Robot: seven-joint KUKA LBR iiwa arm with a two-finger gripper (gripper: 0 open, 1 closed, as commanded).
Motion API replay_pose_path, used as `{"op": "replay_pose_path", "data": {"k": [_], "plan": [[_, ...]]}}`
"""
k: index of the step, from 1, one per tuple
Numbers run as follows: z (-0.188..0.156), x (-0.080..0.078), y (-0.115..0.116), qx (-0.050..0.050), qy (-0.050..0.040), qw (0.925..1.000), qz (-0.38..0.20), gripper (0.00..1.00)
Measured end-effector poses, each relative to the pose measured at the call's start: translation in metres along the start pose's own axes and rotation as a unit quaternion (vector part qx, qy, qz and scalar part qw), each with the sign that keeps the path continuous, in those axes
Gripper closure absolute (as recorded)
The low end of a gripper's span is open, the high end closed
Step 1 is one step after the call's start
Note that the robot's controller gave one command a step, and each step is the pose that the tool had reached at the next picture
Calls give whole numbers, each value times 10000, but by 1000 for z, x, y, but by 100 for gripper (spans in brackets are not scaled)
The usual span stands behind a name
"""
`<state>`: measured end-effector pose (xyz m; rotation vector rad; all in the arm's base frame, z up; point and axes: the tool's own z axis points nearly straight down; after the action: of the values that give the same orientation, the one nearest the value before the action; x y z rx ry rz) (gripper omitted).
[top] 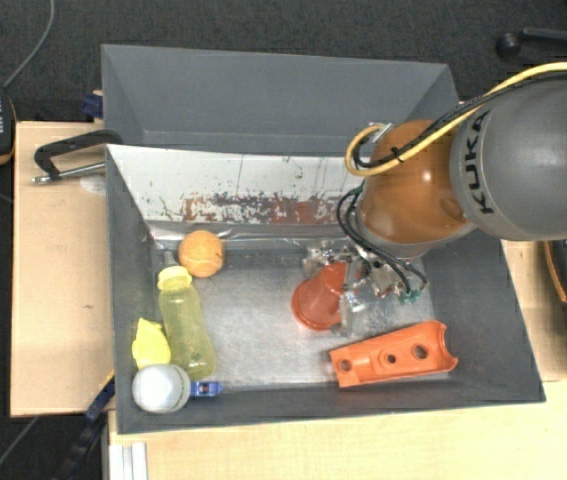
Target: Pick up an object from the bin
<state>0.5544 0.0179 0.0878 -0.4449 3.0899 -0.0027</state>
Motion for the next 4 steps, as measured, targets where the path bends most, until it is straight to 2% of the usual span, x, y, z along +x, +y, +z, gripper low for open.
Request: {"op": "replay_pose_path", "data": {"k": [4], "plan": [[0, 0, 0, -1, 0, 10000, 0, 100]]}}
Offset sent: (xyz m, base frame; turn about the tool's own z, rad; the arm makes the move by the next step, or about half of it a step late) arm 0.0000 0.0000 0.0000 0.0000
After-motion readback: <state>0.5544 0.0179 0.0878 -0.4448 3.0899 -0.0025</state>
